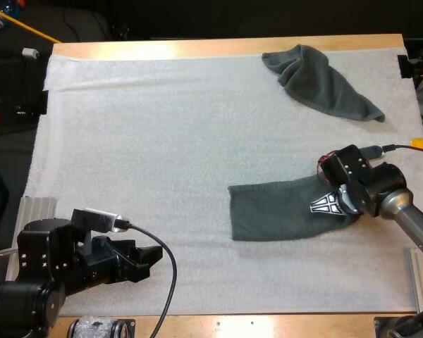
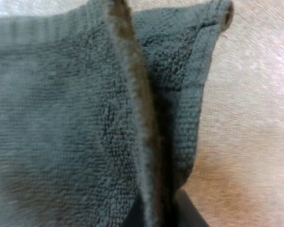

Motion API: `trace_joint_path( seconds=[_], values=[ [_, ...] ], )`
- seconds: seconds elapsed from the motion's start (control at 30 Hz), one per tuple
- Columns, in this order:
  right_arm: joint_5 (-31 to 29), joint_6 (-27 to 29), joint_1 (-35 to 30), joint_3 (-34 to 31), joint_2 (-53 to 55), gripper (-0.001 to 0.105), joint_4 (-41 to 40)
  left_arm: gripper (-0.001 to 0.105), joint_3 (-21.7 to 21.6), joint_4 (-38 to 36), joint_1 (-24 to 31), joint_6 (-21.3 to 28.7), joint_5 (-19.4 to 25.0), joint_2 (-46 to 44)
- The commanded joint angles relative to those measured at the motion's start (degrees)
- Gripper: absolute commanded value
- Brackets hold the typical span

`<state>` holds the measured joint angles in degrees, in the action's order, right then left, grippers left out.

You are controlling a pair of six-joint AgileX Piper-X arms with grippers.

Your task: Pick towel from pile, fold and stack

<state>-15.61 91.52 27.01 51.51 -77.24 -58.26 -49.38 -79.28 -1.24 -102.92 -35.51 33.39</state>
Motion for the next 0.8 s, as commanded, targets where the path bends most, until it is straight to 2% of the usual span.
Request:
trace_joint_path(
  seconds=[0.0,0.1,0.3,0.6,0.77],
  values=[
    [1.9,-0.5,0.7,1.0,0.6,0.0,-0.5,0.061,-0.1,-0.1,0.1,-0.1,0.1,-0.3],
    [7.4,-2.5,3.0,1.5,0.6,0.0,1.2,0.061,-0.1,-0.1,0.1,-0.1,0.1,-0.3],
    [15.8,-9.9,8.7,1.4,-2.7,0.0,6.7,0.061,-0.1,-0.1,0.1,-0.1,0.1,-0.3],
    [25.2,-20.5,14.1,1.4,-9.9,0.0,18.0,0.061,-0.1,-0.1,0.1,-0.1,0.1,-0.3],
    [28.1,-24.3,14.9,1.4,-12.5,0.0,22.1,0.061,-0.1,-0.1,0.1,-0.1,0.1,-0.3]
  ],
)
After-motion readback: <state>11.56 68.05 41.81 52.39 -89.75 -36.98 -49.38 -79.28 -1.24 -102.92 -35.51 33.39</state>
